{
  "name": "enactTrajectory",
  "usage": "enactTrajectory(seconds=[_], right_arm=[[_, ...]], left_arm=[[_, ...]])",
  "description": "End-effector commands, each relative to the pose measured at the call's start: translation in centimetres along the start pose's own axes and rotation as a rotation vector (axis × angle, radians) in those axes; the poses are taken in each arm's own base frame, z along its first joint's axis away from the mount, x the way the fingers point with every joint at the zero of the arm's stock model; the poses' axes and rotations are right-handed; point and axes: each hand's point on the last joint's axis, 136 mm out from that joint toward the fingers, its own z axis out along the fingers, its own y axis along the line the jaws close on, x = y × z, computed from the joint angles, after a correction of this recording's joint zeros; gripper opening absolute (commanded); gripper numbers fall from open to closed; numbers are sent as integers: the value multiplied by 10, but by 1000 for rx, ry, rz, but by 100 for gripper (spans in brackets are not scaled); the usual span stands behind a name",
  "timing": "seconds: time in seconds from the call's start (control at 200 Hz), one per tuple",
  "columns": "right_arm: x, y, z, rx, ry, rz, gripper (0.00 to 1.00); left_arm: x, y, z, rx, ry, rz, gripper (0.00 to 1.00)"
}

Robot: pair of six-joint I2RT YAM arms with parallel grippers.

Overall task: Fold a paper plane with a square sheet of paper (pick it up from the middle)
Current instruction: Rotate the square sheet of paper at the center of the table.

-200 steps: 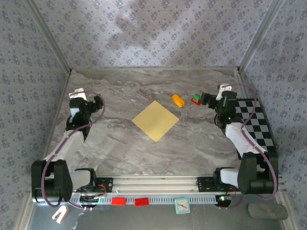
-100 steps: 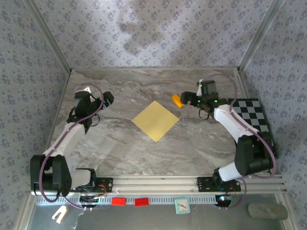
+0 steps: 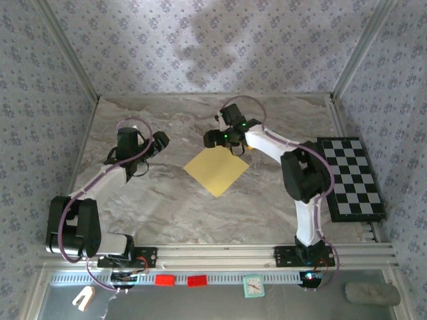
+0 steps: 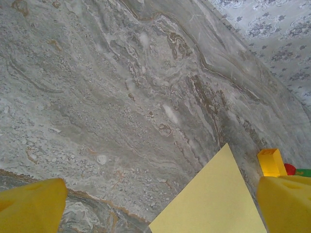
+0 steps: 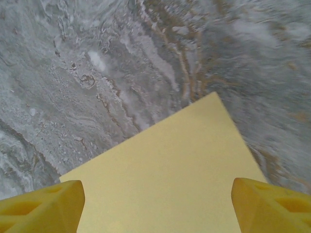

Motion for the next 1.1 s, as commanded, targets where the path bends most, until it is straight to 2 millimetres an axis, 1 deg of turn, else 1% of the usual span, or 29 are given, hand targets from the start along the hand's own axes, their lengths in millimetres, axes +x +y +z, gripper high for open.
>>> enactTrajectory(seconds=[0.0,0.1,0.2,0.34,0.495,0.505,0.525,0.635,0.67,0.735,0.8,0.9,0.915,0.945,1.039,1.094], right_arm=[[13,0,17,25,95,-4,80],[19,-2,34,41,133,-1,79],[25,-4,44,62,162,5,78],[39,-20,54,137,197,46,78],[53,-43,54,262,196,127,78],[58,-46,52,283,211,135,78],[62,-50,50,309,216,149,78],[75,-65,38,420,184,276,78],[81,-67,34,445,173,318,78],[88,-71,21,500,133,407,79],[94,-71,11,524,95,495,79],[104,-62,-2,514,52,623,80],[100,-58,-2,494,30,636,80],[100,-52,-3,473,17,658,80],[91,-33,-18,406,-23,679,80],[87,-29,-29,371,-38,679,80]], left_arm=[[-9,-9,-2,6,-16,-14,100],[-7,-6,-2,-7,-12,-15,100],[-5,-3,-1,-12,-5,-18,100],[-3,-2,0,-10,0,-20,100],[1,-5,2,-10,26,-19,100],[1,-6,2,-10,28,-16,100],[2,-6,2,-17,35,-13,100],[10,-8,3,-56,69,11,100],[11,-9,3,-66,74,18,100],[14,-9,3,-94,85,25,100],[16,-7,2,-121,96,25,100],[22,-6,2,-140,113,18,100],[23,-6,2,-144,117,15,100],[25,-5,1,-147,121,11,100],[34,-4,0,-153,142,2,100],[39,-5,-2,-155,156,-3,100]])
